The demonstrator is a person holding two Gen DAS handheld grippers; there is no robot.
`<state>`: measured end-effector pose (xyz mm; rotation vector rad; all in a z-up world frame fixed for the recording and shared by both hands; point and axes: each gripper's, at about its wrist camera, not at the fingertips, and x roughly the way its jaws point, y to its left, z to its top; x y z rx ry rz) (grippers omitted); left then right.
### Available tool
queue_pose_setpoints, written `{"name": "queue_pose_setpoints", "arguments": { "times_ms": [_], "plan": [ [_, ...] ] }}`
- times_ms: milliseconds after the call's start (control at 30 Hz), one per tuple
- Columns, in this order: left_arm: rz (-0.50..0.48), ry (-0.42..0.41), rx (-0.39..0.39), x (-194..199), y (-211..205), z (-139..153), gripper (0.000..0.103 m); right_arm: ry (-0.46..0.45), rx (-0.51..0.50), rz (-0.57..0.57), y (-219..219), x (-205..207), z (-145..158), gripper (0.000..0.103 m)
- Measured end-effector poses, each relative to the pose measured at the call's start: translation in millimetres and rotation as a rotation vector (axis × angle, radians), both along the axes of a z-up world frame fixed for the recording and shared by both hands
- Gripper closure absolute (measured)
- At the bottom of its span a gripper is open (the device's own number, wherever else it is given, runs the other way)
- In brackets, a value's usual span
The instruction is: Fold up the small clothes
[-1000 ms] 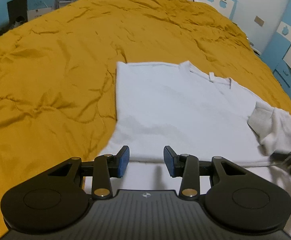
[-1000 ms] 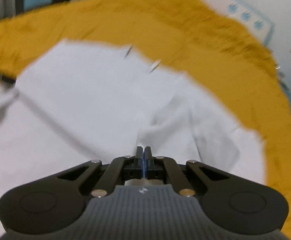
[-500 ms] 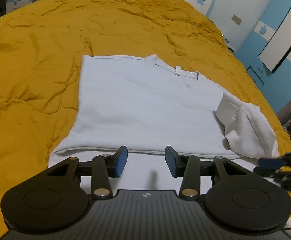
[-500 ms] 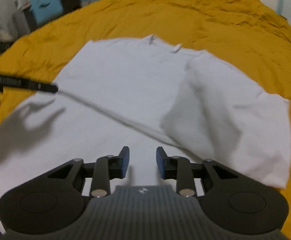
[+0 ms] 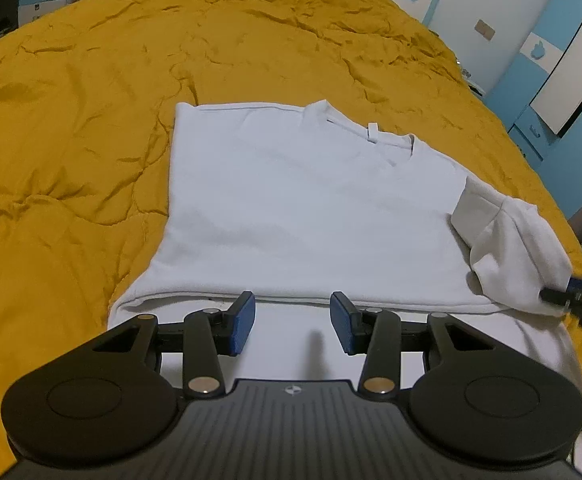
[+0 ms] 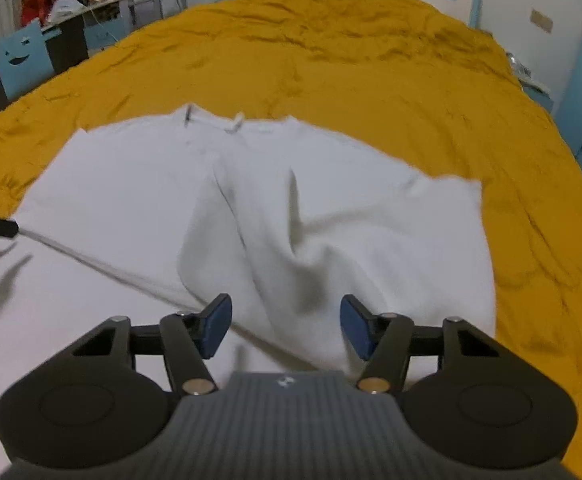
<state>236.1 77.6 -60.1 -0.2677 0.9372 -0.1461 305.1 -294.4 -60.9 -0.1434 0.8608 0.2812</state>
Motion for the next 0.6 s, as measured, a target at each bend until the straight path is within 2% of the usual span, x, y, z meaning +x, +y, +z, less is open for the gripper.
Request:
{"name": "queue_pose_setpoints", "arguments": {
  "times_ms": [133,267,367,467,500,533,600],
  "plan": [
    [0.002,-0.008,-0.004,-0.1,2.9,2.1,0.052,-0.083,-0.073,0.105,24.7,11.5,20.7,0.036],
    [-0.005,-0.019,-0.026,0.4,0.2,4.3,0.052,-0.074,-0.076,0.144,48.2,35.9,30.0,0.036],
    [-0.014,-0.025,-0.035,-0.4,-1.3,7.5,0.052,-0.036,-0.043,0.118,62.3,60.1,22.8,0.039],
    [-0.022,-0.027,-0.059,-2.6,-0.8,9.5,0.052,0.008,-0.009,0.102,74.1,72.7,13.8,0.059],
    [-0.026,-0.026,-0.071,-3.9,0.0,9.8,0.052,0.022,-0.016,0.101,78.6,74.5,9.8,0.081],
    [-0.028,-0.024,-0.081,-4.8,0.2,9.8,0.052,0.04,-0.013,0.106,80.8,72.3,7.4,0.099],
    [-0.037,-0.021,-0.108,-7.5,1.3,9.3,0.052,0.053,0.023,0.13,82.1,58.3,6.9,0.1]
  ]
}}
